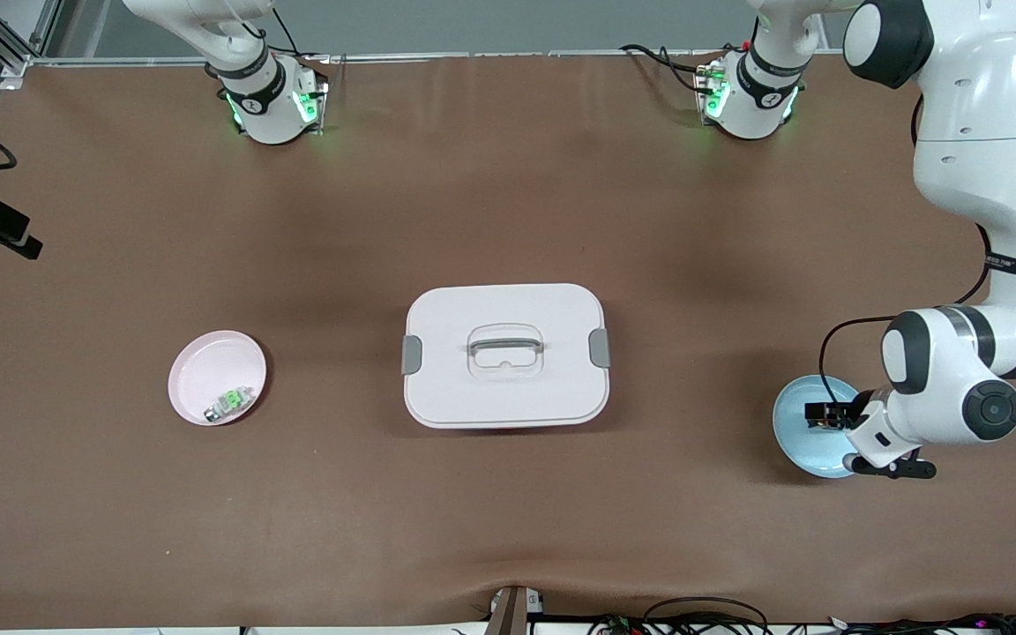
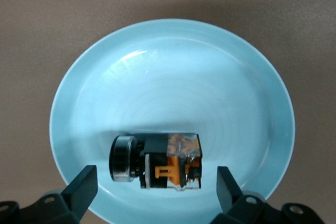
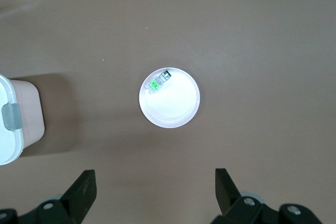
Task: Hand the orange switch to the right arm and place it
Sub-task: 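Close the left gripper on the orange switch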
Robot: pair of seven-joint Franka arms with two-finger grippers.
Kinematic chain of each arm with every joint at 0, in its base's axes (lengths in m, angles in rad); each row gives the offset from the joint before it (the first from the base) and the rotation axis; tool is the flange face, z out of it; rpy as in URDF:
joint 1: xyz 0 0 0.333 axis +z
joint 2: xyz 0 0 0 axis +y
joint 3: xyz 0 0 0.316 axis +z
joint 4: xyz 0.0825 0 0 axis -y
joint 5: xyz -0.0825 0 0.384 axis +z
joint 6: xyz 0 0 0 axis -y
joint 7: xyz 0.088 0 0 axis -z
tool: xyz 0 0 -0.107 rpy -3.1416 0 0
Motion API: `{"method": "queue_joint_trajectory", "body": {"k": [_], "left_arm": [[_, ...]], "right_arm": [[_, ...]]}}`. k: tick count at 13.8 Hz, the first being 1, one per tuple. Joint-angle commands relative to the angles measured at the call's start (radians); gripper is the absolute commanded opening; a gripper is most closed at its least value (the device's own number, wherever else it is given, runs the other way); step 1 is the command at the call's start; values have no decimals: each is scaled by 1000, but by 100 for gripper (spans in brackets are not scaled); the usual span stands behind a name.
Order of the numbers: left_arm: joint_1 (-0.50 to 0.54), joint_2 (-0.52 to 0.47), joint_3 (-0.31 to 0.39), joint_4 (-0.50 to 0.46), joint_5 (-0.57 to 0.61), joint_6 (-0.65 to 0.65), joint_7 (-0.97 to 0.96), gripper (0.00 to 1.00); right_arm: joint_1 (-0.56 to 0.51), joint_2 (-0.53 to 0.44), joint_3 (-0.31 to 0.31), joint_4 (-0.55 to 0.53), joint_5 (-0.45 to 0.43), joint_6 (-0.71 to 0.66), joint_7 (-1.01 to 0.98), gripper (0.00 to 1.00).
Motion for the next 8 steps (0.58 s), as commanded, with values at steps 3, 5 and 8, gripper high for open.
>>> {"method": "queue_joint_trajectory", "body": {"k": [3, 5, 8], "left_arm": [[-6, 49, 3, 59, -10, 14, -43, 100], [-5, 63, 1, 72, -12, 20, -56, 100], [-5, 65, 0, 69, -12, 28, -83, 100]], "right_arm": [[-9, -10, 0, 6, 9, -25, 9, 100], [-9, -10, 0, 6, 9, -30, 9, 100], [-9, -10, 0, 6, 11, -32, 3, 100]]}}
